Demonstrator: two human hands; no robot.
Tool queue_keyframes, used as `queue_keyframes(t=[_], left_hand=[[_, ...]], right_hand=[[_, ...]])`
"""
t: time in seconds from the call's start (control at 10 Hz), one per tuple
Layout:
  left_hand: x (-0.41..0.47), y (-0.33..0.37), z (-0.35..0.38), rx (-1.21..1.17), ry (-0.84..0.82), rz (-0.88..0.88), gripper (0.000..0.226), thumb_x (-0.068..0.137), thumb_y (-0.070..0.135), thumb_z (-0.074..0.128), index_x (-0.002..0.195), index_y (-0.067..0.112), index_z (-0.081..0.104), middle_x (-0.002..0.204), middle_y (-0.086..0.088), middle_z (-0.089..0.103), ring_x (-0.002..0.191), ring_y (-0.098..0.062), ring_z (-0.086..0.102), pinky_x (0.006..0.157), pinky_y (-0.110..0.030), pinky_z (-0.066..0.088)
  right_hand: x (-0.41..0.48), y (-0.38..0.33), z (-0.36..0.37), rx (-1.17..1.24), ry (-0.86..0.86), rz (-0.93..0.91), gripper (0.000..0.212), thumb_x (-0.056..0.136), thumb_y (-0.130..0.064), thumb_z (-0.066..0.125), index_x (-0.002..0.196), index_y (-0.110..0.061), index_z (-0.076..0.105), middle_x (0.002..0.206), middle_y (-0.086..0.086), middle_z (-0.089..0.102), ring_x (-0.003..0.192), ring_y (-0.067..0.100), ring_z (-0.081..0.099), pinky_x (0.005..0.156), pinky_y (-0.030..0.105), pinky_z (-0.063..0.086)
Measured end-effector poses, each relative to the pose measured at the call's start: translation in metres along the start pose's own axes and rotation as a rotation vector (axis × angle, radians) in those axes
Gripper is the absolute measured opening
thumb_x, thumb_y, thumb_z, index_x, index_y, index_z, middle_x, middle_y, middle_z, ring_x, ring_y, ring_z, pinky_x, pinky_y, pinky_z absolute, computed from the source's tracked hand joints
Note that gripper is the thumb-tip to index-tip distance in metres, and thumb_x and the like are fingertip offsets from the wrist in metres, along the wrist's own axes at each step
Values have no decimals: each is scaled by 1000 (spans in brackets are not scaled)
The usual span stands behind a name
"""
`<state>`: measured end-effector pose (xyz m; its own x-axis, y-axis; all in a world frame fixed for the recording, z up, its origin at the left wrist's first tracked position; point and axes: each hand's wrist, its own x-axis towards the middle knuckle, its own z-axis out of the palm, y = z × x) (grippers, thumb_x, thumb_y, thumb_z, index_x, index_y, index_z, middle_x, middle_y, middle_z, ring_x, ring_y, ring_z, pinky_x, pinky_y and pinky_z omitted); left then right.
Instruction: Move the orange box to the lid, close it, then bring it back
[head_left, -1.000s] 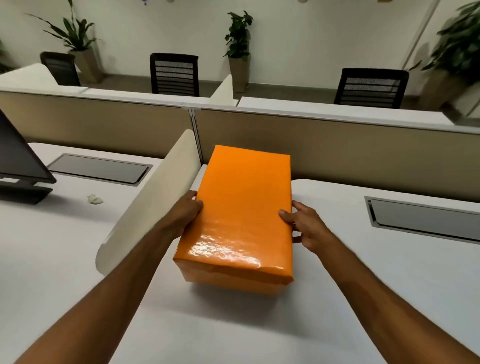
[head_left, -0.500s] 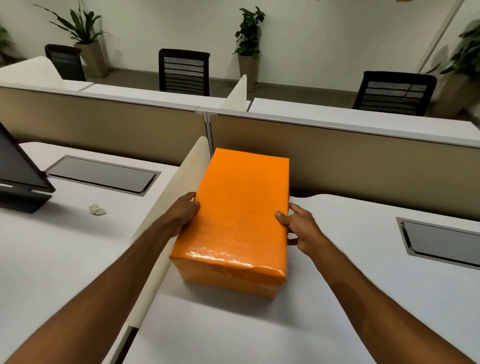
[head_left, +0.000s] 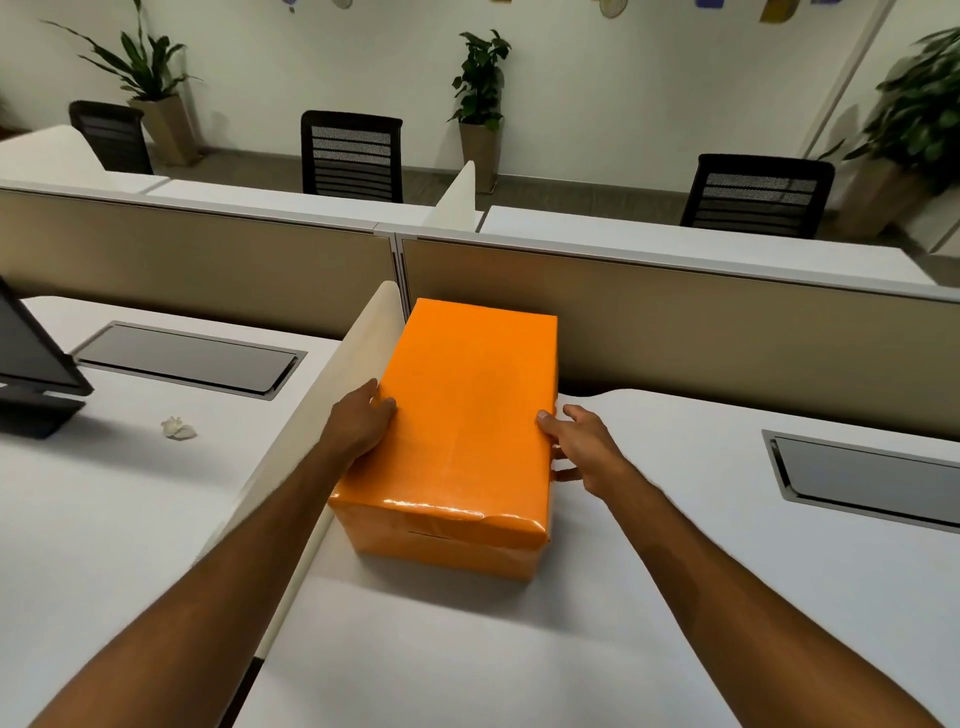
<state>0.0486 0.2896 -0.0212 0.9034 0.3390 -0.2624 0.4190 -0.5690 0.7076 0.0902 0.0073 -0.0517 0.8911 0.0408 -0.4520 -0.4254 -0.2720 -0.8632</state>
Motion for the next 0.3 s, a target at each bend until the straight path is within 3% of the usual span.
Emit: queue_keyframes(t=[0.1,0.3], left_hand=[[-17,9,5,110,-25,56,77,94,46,52,155,17,15,160,-18,22,143,-40,26,113,-57,28],[-63,42,30,116,14,289,81,92,44,57,155,19,13,164,-13,11,150,-31,7,117,-50,15]], right_hand=[[-12,-3,-10,-85,46,-61,66,91,-42,60,147,-20,34,147,13,47,123,37,55,90,52,52],[-38,-10,-49,-289,147,-242,59,93,-39,59,144,-16,41,148,10,46,130,31,50,104,42,45]])
